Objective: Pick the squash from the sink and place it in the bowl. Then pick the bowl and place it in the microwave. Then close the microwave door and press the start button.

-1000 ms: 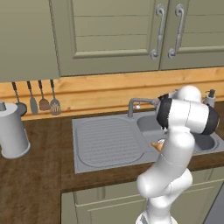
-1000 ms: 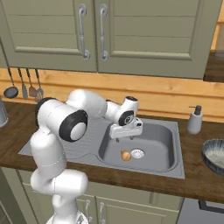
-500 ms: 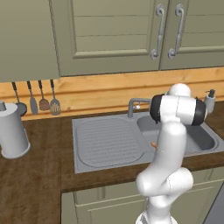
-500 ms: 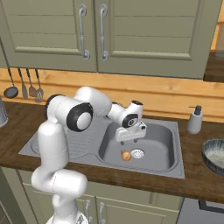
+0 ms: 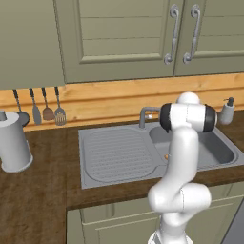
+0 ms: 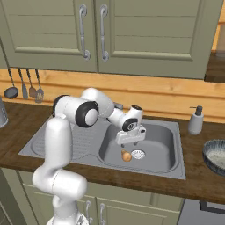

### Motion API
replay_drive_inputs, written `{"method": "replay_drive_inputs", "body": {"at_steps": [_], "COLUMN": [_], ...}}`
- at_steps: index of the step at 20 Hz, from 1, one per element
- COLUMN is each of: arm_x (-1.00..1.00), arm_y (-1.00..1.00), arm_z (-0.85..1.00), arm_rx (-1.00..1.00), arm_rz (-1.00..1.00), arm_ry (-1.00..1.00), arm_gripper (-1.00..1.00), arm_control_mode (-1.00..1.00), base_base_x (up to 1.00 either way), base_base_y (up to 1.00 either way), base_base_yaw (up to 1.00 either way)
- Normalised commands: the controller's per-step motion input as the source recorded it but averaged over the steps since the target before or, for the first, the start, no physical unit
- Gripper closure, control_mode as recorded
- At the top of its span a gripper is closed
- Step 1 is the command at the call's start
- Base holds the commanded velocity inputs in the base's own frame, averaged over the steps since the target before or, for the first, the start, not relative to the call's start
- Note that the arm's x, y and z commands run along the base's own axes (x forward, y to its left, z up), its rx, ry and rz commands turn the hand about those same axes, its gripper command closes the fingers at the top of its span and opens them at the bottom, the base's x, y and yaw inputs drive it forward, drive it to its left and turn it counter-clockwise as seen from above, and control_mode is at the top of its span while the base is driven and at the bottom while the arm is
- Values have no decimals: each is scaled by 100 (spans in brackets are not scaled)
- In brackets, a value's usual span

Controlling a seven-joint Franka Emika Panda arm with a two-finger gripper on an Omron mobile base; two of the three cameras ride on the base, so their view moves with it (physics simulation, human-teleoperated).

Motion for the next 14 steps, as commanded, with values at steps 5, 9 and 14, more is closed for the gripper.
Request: {"method": "replay_drive_inputs", "body": {"at_steps": [5,9,14], "arm_x": [10,4,16], "arm_y": [7,7,0], "arm_z": [-36,-41,-53], "arm_rx": [0,0,0], "arm_rz": [0,0,0], "arm_ry": [0,3,2], "arm_gripper": [-100,-100,-100], "arm_control_mode": [-100,-100,-100], "base_base_x": [0,0,0], "base_base_y": [0,0,0], "base_base_yaw": [0,0,0]}}
